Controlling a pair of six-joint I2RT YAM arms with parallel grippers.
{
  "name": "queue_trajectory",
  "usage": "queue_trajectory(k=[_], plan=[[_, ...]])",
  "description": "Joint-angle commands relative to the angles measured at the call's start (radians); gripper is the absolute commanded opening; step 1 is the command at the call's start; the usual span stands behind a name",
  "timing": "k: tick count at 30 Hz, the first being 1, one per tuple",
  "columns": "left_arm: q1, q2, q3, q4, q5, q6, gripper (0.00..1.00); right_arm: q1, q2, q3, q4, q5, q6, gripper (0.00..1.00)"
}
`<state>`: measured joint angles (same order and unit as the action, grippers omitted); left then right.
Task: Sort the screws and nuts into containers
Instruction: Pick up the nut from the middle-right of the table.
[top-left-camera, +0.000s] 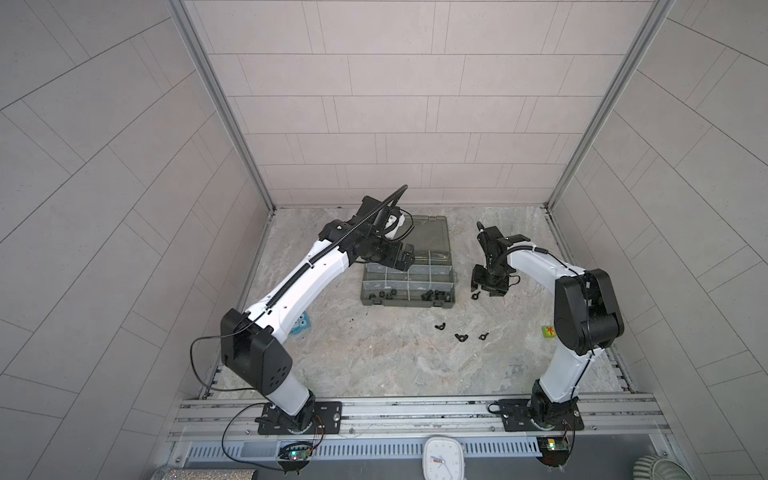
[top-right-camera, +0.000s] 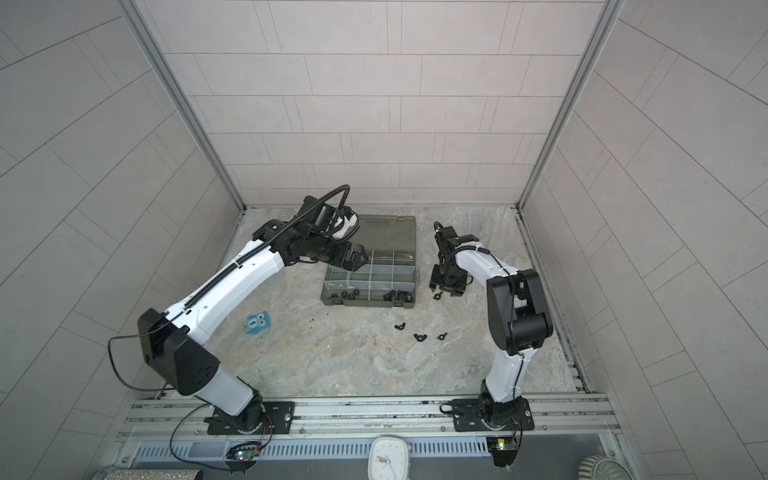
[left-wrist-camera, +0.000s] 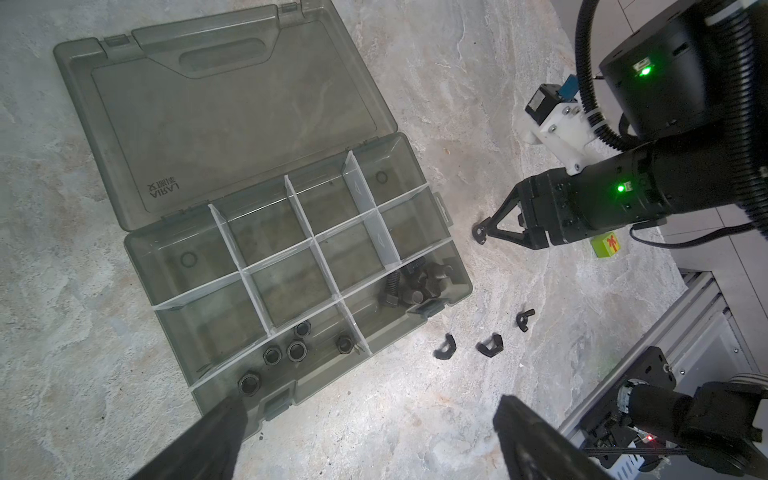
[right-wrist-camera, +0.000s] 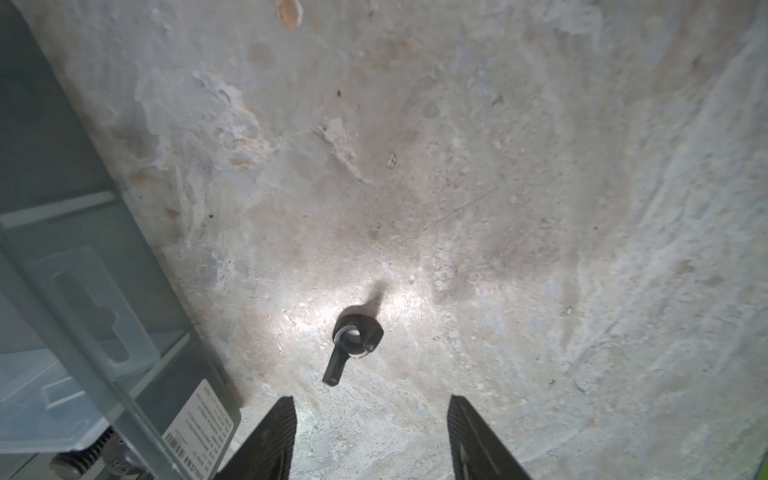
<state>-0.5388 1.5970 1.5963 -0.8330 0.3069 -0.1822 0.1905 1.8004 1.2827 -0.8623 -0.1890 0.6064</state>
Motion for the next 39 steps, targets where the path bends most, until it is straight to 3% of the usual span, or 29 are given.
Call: queue_trajectory(k=[1, 8, 18, 39], plan=[[0.002, -0.009, -0.008, 0.01, -0.013, 0.01, 1.0, 0.0, 0.021, 0.015, -0.005, 0.005, 0.042, 0.57], [0.002, 0.002, -0.006, 0.008, -0.008, 0.019, 1.0, 0.002, 0.057, 0.007, 0.011, 0.013, 0.064, 0.46], [0.001, 0.024, -0.039, 0.012, 0.114, 0.066, 1.0, 0.012, 0.106, 0.012, 0.038, 0.0, 0.087, 0.44], [-0.002, -0.004, -0.061, -0.001, 0.069, 0.07, 1.0, 0.023, 0.133, 0.011, 0.036, -0.016, 0.089, 0.33]])
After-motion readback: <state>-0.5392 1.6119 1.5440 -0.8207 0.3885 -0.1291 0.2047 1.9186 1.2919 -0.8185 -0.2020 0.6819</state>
